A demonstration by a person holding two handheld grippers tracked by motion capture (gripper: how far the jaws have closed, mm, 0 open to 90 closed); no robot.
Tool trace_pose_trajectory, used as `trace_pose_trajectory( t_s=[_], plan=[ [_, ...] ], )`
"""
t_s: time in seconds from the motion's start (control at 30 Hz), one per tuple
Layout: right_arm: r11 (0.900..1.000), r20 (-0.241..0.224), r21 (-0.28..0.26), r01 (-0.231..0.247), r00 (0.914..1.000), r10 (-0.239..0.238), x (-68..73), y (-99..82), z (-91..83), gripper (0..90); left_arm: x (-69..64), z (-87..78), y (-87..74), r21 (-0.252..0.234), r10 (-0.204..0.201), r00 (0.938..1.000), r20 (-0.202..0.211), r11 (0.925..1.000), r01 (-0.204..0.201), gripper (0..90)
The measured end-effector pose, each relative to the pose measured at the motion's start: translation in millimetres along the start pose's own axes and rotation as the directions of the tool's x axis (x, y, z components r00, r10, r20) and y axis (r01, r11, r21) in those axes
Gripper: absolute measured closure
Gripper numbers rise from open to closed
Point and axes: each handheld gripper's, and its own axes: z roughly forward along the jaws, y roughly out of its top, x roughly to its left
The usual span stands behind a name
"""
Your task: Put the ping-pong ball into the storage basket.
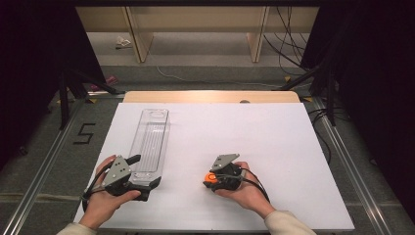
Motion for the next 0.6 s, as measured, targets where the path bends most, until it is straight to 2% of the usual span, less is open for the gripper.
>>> trace_pose_trajectory(
  t_s=[0.6],
  plan=[
    [0.9988, 0.012, -0.047, -0.014, 0.9998, 0.015, -1.8, 4.4, -9.2, 51.1, 0.9, 0.4, 0.2, -0.002, -0.005, 1.0, -0.004, 1.0, 0.005, 1.1]
  ],
)
